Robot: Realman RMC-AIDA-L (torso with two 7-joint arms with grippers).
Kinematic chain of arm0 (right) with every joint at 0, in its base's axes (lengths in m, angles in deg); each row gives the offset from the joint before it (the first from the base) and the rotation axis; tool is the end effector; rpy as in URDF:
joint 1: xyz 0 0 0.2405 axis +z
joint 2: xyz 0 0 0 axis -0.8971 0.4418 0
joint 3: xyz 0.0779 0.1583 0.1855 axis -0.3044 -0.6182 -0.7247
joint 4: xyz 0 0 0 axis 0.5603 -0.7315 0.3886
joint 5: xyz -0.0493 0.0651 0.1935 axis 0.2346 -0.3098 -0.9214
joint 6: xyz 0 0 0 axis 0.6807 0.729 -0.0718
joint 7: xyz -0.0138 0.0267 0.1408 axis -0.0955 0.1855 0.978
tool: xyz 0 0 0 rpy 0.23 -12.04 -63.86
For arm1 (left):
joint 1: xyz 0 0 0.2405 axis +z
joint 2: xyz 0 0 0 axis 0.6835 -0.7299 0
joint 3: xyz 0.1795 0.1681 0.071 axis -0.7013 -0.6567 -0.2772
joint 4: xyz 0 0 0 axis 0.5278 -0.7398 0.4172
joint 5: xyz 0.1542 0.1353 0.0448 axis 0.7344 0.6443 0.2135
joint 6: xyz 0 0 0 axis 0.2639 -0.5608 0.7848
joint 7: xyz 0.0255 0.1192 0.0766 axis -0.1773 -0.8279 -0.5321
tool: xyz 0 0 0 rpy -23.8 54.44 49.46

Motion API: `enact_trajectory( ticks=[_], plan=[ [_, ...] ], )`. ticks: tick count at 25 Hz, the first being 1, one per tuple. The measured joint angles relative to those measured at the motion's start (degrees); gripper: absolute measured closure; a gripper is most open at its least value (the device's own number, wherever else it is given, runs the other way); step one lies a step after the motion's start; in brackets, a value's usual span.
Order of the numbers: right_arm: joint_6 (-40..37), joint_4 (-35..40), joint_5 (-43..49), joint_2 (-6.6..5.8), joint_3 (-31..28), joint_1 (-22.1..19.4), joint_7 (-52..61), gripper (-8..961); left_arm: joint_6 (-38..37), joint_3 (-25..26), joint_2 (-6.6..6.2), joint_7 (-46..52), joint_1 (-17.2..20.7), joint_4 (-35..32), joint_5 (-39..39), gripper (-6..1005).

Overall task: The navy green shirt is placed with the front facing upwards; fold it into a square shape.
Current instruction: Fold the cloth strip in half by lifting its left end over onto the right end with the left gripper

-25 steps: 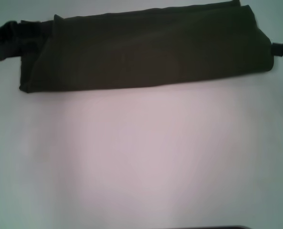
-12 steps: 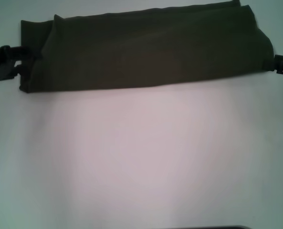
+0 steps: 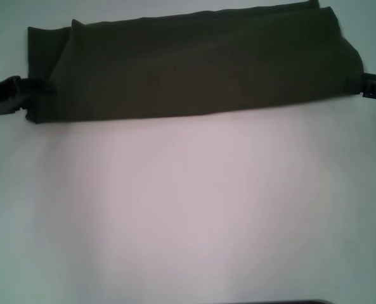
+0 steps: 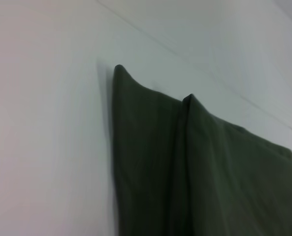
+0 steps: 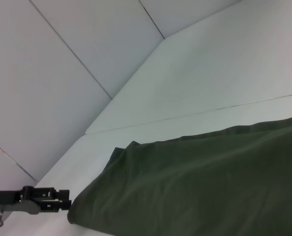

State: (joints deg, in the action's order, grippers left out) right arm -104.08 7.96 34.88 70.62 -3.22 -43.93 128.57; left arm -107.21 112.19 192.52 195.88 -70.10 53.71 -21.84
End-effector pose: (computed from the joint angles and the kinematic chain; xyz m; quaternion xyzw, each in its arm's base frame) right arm 0.3293 0.2954 0.0802 -0.8250 0.4627 0.2669 0.1847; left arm -0.3232 0.3586 0.0387 -0.6912 -0.6574 -0.1662 0.2500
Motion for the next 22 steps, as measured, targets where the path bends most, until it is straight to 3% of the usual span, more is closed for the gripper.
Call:
enact_trajectory(
  ticks=[22],
  plan=[
    [-0.50,-1.55,-0.01,-0.07,-0.53,-0.61,0.65,24,1.03,-3.38,1.42,-0.58,-2.50,-2.56,1.22,382]
  ],
)
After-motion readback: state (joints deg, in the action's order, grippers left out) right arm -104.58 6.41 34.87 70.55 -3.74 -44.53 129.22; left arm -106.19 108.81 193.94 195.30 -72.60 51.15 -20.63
